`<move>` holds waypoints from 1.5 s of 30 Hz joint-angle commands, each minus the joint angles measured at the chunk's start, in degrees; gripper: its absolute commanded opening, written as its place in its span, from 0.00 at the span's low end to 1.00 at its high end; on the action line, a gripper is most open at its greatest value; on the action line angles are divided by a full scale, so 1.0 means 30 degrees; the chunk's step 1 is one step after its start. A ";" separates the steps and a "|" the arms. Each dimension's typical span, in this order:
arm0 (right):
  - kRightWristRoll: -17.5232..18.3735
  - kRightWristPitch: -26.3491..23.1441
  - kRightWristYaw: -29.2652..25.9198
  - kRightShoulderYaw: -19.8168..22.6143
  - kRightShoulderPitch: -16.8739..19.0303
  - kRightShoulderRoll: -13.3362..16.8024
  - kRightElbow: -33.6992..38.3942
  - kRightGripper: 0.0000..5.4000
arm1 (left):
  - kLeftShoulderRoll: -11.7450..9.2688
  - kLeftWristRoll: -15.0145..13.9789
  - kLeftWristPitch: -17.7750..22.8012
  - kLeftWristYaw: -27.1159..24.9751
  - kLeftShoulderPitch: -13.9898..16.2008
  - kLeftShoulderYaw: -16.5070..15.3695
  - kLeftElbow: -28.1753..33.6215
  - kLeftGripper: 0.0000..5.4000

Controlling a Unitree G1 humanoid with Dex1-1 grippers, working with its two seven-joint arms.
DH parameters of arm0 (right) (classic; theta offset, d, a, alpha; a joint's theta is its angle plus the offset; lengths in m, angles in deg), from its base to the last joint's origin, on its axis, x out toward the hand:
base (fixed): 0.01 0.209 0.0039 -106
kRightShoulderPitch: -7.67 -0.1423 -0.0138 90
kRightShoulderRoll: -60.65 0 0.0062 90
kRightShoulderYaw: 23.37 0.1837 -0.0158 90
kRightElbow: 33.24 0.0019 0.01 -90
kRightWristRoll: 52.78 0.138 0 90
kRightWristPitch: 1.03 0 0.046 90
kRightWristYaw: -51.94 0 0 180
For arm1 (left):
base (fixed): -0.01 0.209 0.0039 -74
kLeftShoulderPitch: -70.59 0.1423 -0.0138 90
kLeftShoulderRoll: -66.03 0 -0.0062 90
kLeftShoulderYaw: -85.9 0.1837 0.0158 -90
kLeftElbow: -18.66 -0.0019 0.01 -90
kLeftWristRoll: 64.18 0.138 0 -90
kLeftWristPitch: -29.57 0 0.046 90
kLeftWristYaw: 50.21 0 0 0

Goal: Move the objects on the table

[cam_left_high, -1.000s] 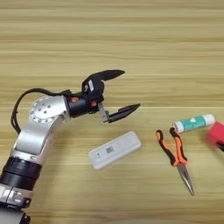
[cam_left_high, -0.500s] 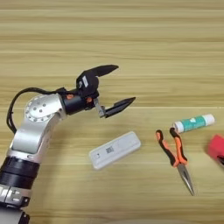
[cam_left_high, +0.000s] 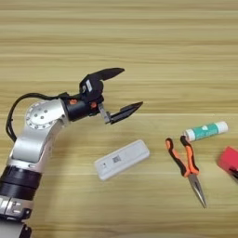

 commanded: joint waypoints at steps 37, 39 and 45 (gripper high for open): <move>0.5545 -0.2747 -0.0005 0.4013 -0.1589 0.0312 0.0792 1.00 | 0.0383 -0.0046 -0.0544 -0.0052 -0.0618 0.0224 -0.0671 1.00; 0.5131 -0.2262 -0.0288 0.4495 -0.1897 0.0661 -0.1155 1.00 | 0.0412 -0.0045 -0.0556 -0.0056 -0.0591 0.0228 -0.0666 1.00; 0.4134 -0.1467 -0.1650 0.4805 -0.1989 0.1493 -0.3846 1.00 | 0.0488 -0.0053 -0.0597 -0.0104 -0.0538 0.0237 -0.0653 1.00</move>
